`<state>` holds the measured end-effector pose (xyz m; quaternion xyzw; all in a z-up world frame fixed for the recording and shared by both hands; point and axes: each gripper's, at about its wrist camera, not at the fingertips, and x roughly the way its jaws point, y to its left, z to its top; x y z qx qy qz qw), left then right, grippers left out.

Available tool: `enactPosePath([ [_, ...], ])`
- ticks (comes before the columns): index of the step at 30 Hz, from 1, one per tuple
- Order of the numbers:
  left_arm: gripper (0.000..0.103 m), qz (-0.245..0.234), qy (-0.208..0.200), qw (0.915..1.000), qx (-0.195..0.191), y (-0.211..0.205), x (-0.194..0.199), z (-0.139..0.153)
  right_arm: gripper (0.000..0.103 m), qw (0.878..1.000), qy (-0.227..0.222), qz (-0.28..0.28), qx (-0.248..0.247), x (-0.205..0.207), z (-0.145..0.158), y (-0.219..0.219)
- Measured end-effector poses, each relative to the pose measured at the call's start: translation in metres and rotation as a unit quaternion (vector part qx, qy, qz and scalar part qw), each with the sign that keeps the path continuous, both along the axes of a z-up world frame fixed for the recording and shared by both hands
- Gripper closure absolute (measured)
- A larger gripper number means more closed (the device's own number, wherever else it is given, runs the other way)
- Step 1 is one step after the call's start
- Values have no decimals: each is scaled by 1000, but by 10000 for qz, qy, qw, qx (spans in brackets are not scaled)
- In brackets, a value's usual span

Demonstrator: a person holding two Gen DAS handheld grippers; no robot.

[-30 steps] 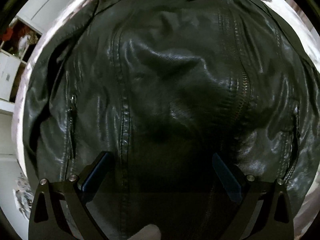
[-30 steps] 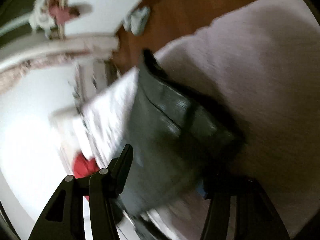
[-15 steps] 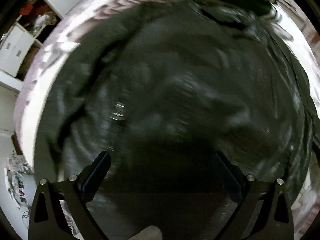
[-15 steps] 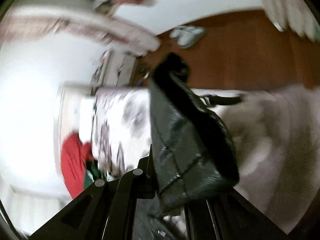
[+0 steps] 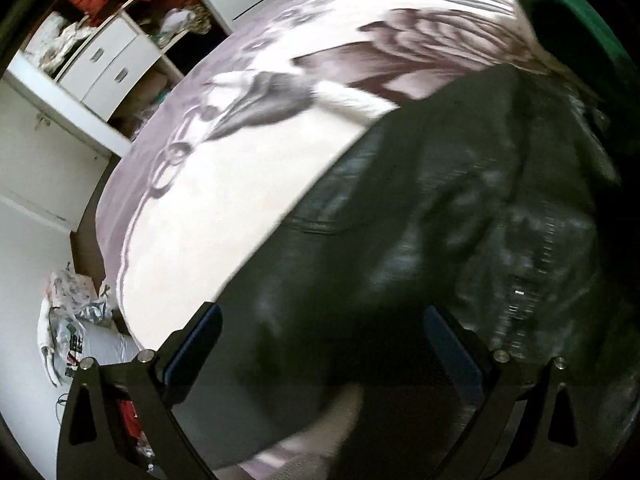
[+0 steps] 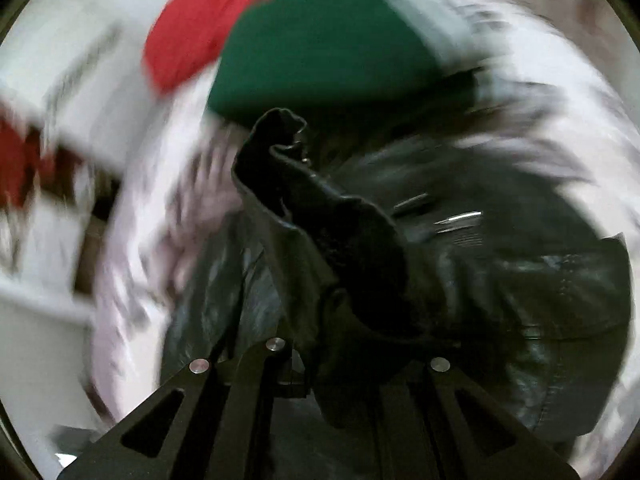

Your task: Fold large clothes

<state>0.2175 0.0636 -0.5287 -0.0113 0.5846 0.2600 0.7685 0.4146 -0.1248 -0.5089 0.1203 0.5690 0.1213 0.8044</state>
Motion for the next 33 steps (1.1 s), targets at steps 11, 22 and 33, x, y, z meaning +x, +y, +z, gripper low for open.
enactPosePath([
  [11, 0, 197, 117, 9993, -307, 59, -18, 2, 43, 9883, 1109, 910, 516, -9, -53, 43],
  [22, 0, 1508, 278, 9594, -2369, 183, -125, -21, 40, 9758, 1921, -813, 651, -125, -47, -104],
  [33, 69, 1361, -108, 9481, -2873, 191, -151, -67, 40, 9658, 2312, -765, 895, -125, -78, -24],
])
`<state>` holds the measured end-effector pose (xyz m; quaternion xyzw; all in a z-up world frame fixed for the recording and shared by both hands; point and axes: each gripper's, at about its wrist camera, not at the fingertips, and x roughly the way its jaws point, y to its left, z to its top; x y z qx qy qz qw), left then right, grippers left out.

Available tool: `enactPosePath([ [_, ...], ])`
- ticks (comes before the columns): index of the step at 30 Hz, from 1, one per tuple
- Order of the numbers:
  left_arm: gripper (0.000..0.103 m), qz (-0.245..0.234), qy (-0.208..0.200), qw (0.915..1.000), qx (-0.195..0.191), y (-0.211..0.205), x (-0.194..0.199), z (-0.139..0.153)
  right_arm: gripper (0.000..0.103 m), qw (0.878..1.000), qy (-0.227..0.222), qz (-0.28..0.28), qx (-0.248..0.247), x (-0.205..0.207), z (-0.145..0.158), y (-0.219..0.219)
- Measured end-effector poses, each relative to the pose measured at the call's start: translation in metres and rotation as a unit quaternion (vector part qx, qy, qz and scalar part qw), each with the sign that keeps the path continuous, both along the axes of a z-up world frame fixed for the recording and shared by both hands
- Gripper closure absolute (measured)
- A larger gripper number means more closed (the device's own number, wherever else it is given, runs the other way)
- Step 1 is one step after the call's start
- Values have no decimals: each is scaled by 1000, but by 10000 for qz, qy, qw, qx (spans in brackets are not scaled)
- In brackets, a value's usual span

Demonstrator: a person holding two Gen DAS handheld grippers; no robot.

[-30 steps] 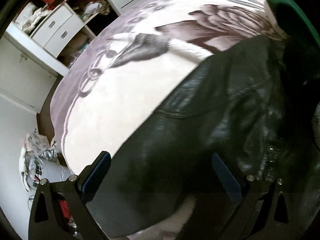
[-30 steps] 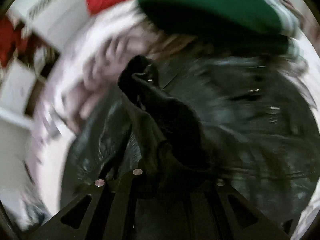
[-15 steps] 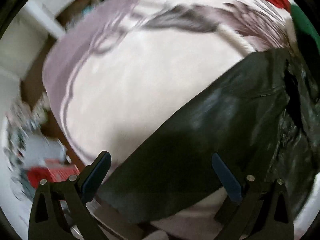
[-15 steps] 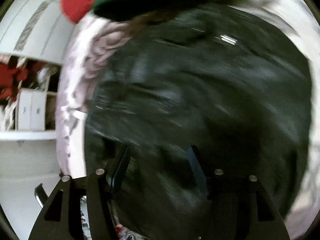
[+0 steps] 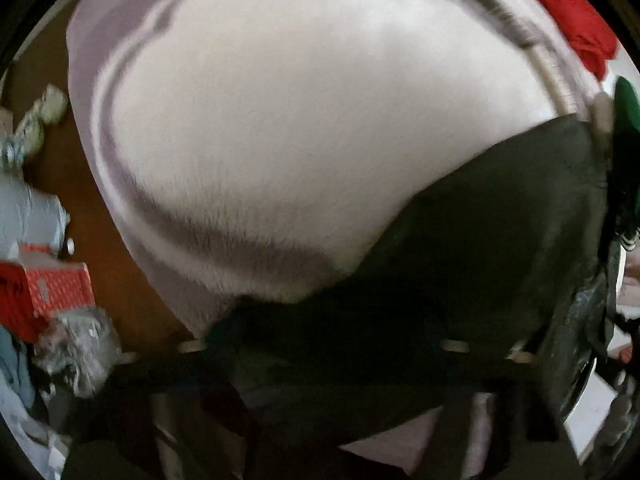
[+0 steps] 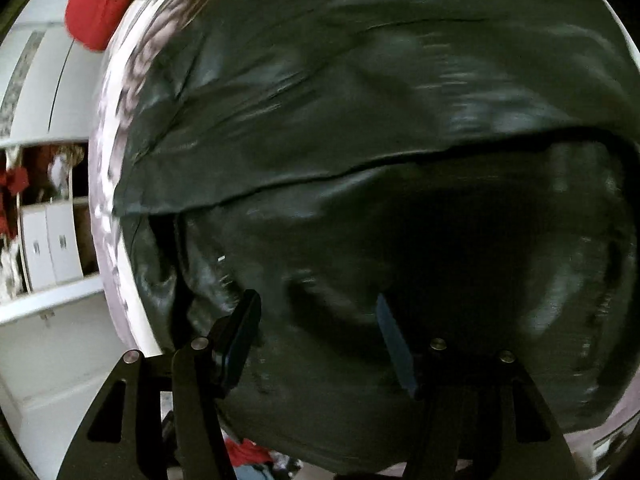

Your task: Fold large clothes

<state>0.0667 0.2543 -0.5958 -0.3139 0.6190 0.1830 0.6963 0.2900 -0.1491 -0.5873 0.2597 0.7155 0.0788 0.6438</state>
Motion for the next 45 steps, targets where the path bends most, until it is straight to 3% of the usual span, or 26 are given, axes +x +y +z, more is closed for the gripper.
enactPosePath([
  [1, 80, -72, -182, 9998, 17, -2, 2, 13, 40, 10000, -28, 89, 35, 1, 2, 10],
  [3, 87, -156, -401, 9988, 247, -3, 4, 38, 40, 9995, -89, 307, 37, 3, 7, 32],
  [6, 87, -55, -807, 9961, 349, 17, 10, 72, 40, 9982, -151, 580, 77, 4, 12, 61],
  [9, 87, 168, -1134, 9928, 349, 56, 22, 86, 40, 9974, -182, 692, 90, 4, 12, 81],
  [13, 87, 162, -1321, 9909, 190, 103, 69, 60, 40, 9974, -209, 696, 24, 8, 8, 101],
  [16, 83, -55, -1023, 9947, 8, 124, 105, 19, 40, 9977, -207, 636, -80, 11, 5, 106],
  [17, 77, -15, -908, 9958, -77, 129, 109, 11, 40, 9978, -188, 614, -134, 12, 2, 108],
  [19, 76, 118, -832, 9960, -299, 132, 111, 5, 40, 9979, -150, 579, -251, 12, 1, 105],
  [20, 72, 144, -885, 9956, -286, 131, 106, 11, 40, 9978, -135, 559, -318, 12, 1, 102],
  [22, 46, 324, -1012, 9939, -295, 126, 86, 27, 40, 9972, -138, 566, -471, 13, 2, 105],
  [23, 15, 453, -1071, 9926, -358, 125, 76, 32, 41, 9966, -169, 587, -547, 12, 5, 105],
  [24, 2, 658, -1142, 9904, -425, 123, 62, 39, 41, 9964, -179, 600, -575, 12, 7, 104],
  [25, 2, 880, -1199, 9876, -504, 122, 51, 42, 41, 9962, -179, 607, -604, 12, 9, 104],
  [27, 2, 1502, -1177, 9780, -849, 117, 24, 39, 40, 9964, -169, 560, -607, 11, 14, 100],
  [29, 2, 2211, -1105, 9580, -1453, 103, 1, 27, 40, 9969, -143, 469, -619, 10, 17, 95],
  [31, 2, 2791, -1139, 9302, -2093, 78, -9, 10, 40, 9972, -132, 354, -639, 9, 21, 89],
  [34, 2, 3271, -1344, 8916, -2827, 54, -7, -22, 40, 9967, -142, 193, -775, 9, 27, 77],
  [35, 2, 3524, -1502, 8744, -2978, 51, -6, -32, 40, 9965, -162, 131, -815, 9, 28, 73],
  [37, 3, 4031, -1923, 8455, -2928, 53, 0, -43, 40, 9960, -185, 9, -875, 11, 31, 63],
  [38, 3, 4175, -2006, 8419, -2767, 55, 2, -43, 40, 9958, -205, -46, -888, 11, 32, 59],
  [39, 4, 4299, -2047, 8420, -2535, 57, 7, -40, 40, 9952, -249, -121, -940, 12, 34, 52],
  [40, 9, 4336, -2041, 8485, -2243, 60, 12, -34, 40, 9943, -280, -140, -1021, 13, 35, 45],
  [43, 64, 4133, -1930, 8808, -1274, 66, 32, -6, 40, 9889, -403, -132, -1427, 17, 38, 31],
  [44, 89, 4022, -1937, 8884, -1074, 67, 39, 0, 39, 9869, -437, -111, -1549, 18, 40, 29],
  [45, 96, 3871, -1981, 8960, -896, 70, 48, 7, 39, 9824, -477, -51, -1803, 20, 40, 26],
])
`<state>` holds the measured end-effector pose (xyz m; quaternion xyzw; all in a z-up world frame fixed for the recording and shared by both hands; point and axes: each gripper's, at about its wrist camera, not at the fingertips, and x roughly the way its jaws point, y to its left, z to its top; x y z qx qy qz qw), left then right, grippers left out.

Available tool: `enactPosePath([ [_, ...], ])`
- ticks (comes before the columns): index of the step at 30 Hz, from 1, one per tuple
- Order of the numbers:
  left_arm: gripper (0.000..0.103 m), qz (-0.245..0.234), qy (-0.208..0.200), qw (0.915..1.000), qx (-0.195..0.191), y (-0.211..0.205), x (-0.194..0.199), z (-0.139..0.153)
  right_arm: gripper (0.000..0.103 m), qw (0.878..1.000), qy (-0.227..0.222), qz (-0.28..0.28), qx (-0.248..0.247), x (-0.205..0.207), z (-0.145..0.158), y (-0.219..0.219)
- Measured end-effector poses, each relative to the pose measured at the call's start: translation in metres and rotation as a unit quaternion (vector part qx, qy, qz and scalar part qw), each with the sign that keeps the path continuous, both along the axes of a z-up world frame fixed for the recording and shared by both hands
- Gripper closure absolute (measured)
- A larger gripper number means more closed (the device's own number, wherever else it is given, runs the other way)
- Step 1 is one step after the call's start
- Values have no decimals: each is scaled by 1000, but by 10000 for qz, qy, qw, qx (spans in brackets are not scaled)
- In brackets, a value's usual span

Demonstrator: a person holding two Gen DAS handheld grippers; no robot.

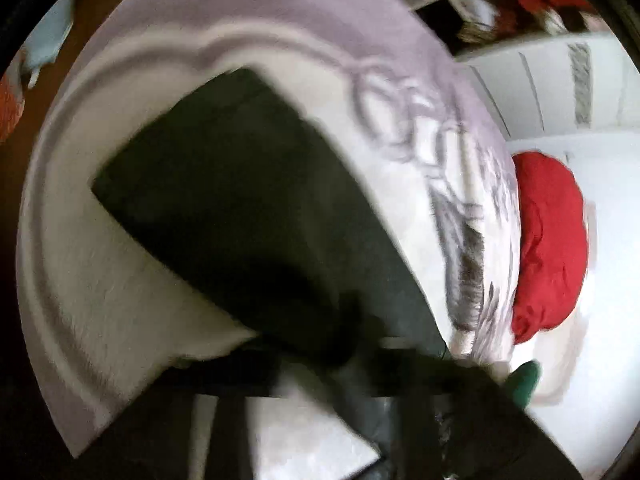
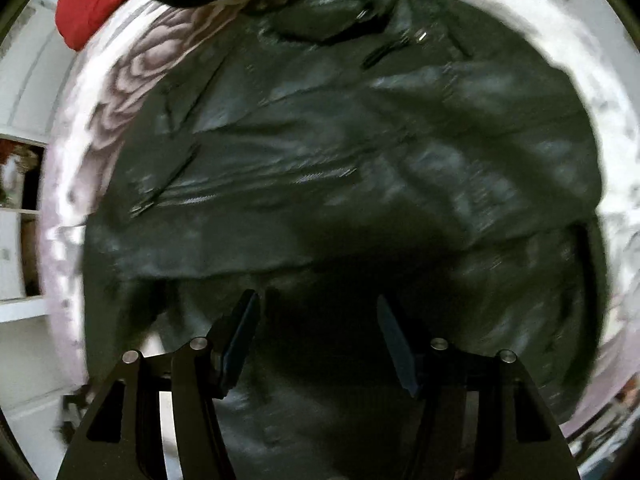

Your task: Fold large clothes

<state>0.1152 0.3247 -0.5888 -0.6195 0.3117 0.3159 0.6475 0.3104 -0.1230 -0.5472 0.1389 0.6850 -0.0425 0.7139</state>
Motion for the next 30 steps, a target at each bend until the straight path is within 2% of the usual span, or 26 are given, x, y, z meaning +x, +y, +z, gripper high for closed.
enactPosePath([
  [3, 98, -256, 122, 9986, 448, 5, 19, 15, 36, 9959, -66, 258, -864, 5, 1, -3],
  [6, 99, -595, 117, 9939, 924, 5, 31, 40, 32, 9796, -224, 712, -1866, 12, 3, -2],
  [9, 99, -927, 84, 9849, 1460, -6, 42, 67, 29, 9681, -295, 1029, -2264, 18, -1, -4],
  [11, 99, -1230, 44, 9736, 1922, -17, 56, 94, 26, 9633, -352, 1249, -2350, 22, -5, -9],
  [14, 100, -1767, -27, 9487, 2621, -49, 86, 133, 25, 9642, -385, 1365, -2241, 30, -7, -16],
  [16, 100, -2179, -96, 9263, 3072, -81, 107, 159, 25, 9667, -431, 1417, -2088, 35, -8, -27],
  [20, 100, -3076, -305, 8785, 3642, -164, 149, 192, 24, 9806, -381, 1237, -1470, 38, -5, -55],
  [21, 100, -3244, -364, 8703, 3688, -182, 157, 194, 24, 9839, -375, 1143, -1323, 37, -2, -68],
  [22, 100, -3544, -464, 8565, 3723, -215, 170, 196, 24, 9870, -368, 1036, -1170, 36, 0, -81],
  [25, 100, -4234, -726, 8275, 3616, -291, 192, 190, 24, 9946, -265, 655, -765, 27, 5, -126],
  [27, 100, -4816, -841, 8013, 3448, -353, 208, 176, 24, 9975, -221, 348, -571, 20, 8, -167],
  [28, 100, -5141, -882, 7852, 3338, -391, 215, 164, 24, 9981, -202, 228, -532, 17, 9, -184],
  [30, 100, -5638, -827, 7596, 3136, -442, 220, 145, 24, 9989, -152, -67, -439, 9, 9, -226],
])
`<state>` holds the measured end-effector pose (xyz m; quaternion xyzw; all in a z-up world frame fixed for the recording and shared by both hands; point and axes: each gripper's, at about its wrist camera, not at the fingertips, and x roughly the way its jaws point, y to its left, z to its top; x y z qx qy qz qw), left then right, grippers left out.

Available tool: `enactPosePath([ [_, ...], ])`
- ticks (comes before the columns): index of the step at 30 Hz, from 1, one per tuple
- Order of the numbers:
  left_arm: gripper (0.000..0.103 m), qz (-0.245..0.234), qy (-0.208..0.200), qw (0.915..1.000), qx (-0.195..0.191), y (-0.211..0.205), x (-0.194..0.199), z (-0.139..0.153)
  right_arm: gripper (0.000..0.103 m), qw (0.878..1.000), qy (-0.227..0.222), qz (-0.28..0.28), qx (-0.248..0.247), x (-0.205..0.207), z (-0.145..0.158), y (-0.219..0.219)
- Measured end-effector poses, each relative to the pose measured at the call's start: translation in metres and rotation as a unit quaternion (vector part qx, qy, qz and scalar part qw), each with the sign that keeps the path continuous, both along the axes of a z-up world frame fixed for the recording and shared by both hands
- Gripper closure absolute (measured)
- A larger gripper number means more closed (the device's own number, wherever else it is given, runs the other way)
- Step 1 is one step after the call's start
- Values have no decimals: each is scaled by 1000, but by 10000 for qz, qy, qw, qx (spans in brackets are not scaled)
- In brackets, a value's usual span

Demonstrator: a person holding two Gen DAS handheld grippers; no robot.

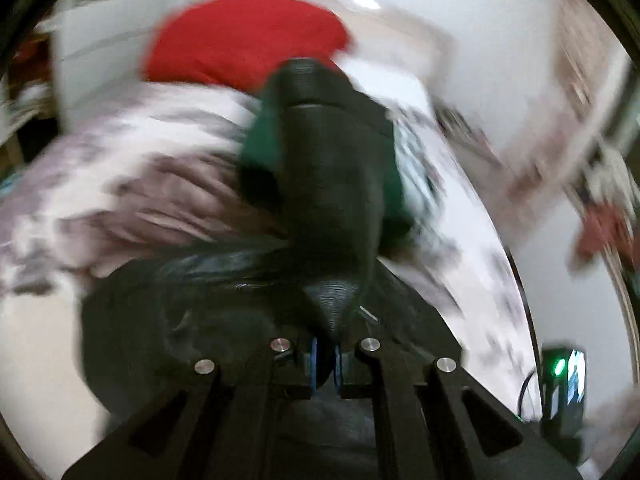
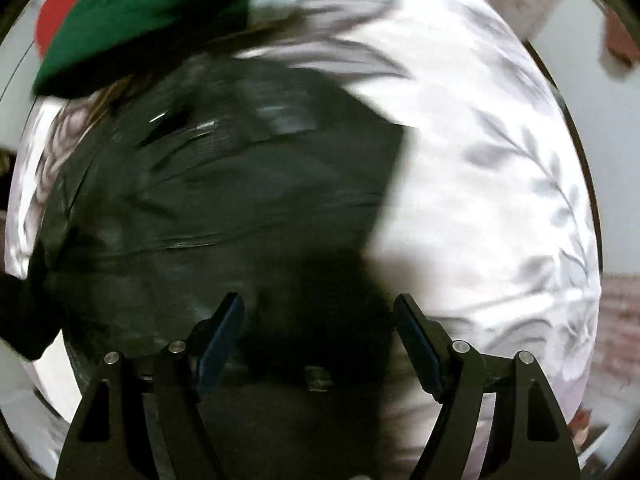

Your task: Fold large clothes

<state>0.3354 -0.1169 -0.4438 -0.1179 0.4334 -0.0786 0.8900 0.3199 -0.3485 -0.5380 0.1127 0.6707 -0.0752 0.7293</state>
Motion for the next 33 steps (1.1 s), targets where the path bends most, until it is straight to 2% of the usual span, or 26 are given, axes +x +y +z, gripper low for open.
enactPosePath([
  [2, 99, -469, 511, 9974, -216, -47, 7, -33, 24, 9997, 43, -233, 113, -5, -3, -35],
  [5, 99, -826, 1412, 9865, -109, -88, 14, -85, 24, 9985, 128, -449, 290, -15, -9, -76],
  [7, 97, -974, 1664, 9807, 318, -103, 14, -105, 24, 9967, 182, -559, 554, -24, -15, -99],
  [10, 86, -1141, 1647, 9785, 484, -106, 10, -103, 24, 9907, 261, -765, 1094, -37, -21, -123],
  [11, 64, -1164, 1658, 9782, 459, -102, 8, -103, 24, 9874, 292, -853, 1300, -41, -23, -131],
  [12, 22, -1169, 1721, 9772, 420, -99, 6, -100, 24, 9836, 322, -945, 1502, -45, -25, -137],
  [13, 7, -1139, 1759, 9772, 330, -95, 3, -95, 24, 9795, 337, -1041, 1693, -49, -28, -144],
  [14, 4, -1066, 1727, 9790, 204, -83, -4, -89, 24, 9759, 348, -1114, 1843, -50, -28, -146],
  [16, 4, -836, 1739, 9812, 72, -61, -12, -78, 24, 9620, 332, -1334, 2360, -53, -27, -149],
  [18, 4, -518, 1780, 9826, 122, -34, -23, -68, 24, 9496, 233, -1439, 2774, -48, -22, -145],
  [19, 4, -294, 1766, 9836, 229, -15, -28, -62, 24, 9467, 200, -1430, 2879, -42, -21, -139],
  [21, 4, 216, 1741, 9821, 681, 23, -32, -58, 24, 9381, 114, -1308, 3205, -24, -19, -125],
  [23, 4, 751, 1765, 9735, 1244, 61, -30, -65, 24, 9376, 141, -1065, 3309, -4, -25, -106],
  [26, 4, 1348, 1989, 9530, 1844, 112, -13, -99, 27, 9472, 358, -838, 3074, 21, -42, -82],
  [27, 1, 1444, 2106, 9470, 1950, 128, -5, -114, 52, 9492, 388, -785, 3023, 27, -47, -72],
  [28, 1, 1514, 2176, 9431, 2004, 140, 0, -125, 66, 9514, 384, -747, 2963, 30, -49, -66],
  [29, 1, 1518, 2204, 9443, 1917, 148, 2, -132, 79, 9604, 414, -696, 2666, 32, -47, -58],
  [30, 0, 1527, 2208, 9469, 1768, 156, 4, -138, 86, 9654, 328, -634, 2506, 33, -42, -50],
  [33, 0, 1496, 2123, 9551, 1423, 169, 4, -144, 93, 9690, -96, -530, 2411, 28, -17, -37],
])
